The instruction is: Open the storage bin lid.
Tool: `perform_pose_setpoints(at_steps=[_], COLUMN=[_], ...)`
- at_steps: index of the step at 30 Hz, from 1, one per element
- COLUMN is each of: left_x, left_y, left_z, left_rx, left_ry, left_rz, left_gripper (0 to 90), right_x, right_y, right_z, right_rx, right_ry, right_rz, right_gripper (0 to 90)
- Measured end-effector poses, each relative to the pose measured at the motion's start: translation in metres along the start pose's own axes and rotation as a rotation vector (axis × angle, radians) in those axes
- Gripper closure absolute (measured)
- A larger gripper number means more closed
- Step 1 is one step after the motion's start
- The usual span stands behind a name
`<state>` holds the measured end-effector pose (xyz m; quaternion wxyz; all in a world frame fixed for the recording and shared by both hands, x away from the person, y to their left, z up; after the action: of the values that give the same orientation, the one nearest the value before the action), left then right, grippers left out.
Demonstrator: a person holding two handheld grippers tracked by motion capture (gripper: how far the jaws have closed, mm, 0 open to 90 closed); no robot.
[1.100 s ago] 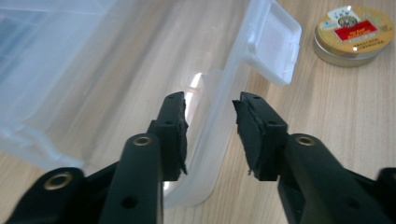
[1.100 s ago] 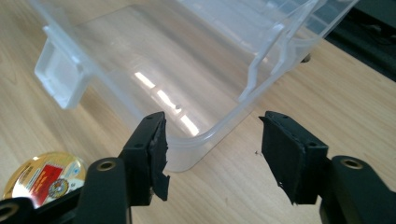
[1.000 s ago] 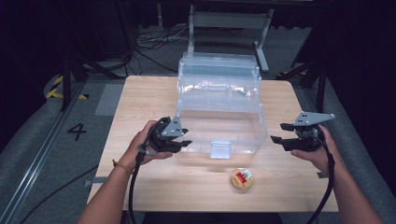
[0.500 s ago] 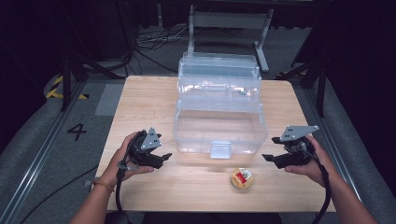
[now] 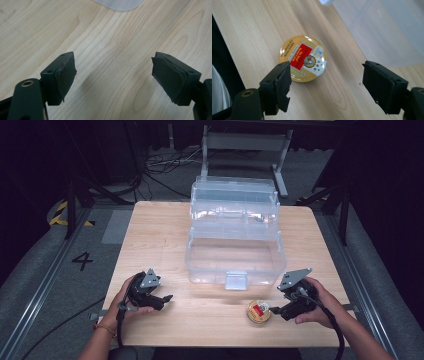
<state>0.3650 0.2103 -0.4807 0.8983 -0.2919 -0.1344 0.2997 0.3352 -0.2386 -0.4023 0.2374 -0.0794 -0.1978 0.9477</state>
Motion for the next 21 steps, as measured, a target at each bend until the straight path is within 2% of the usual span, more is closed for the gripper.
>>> perform_pose_setpoints(at_steps=[5, 11, 17, 21], left_x=[0.002, 0.005, 0.005, 0.005], left_y=[0.006, 0.012, 0.012, 0.012], left_z=[-0.002, -0.004, -0.004, -0.004], left_rx=[-0.005, -0.021, -0.020, -0.020], left_ry=[0.019, 0.050, 0.049, 0.047], left_rz=[0.014, 0.062, 0.064, 0.066], left_gripper=[19.3, 18.5, 17.9, 17.8], right_x=[0.008, 0.015, 0.018, 0.021], right_y=[-0.005, -0.013, -0.018, -0.022], right_z=[-0.008, -0.019, -0.030, -0.040], right_rx=[0.025, 0.057, 0.096, 0.160], right_ry=[-0.022, -0.047, -0.071, -0.091], right_rz=[0.017, 0.048, 0.047, 0.062], right_gripper=[21.7, 21.3, 20.1, 19.6])
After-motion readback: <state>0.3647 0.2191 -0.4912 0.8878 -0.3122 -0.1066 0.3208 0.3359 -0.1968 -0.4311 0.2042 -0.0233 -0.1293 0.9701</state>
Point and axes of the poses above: each handheld gripper's, and its own axes: z roughly backward along the jaws, y roughly out of its underside, x roughly to its left, the point moved 1 cm from there along -z, roughly forward along the jaws, and after that the axes turned 5 degrees about x, right-handed, at the moved point
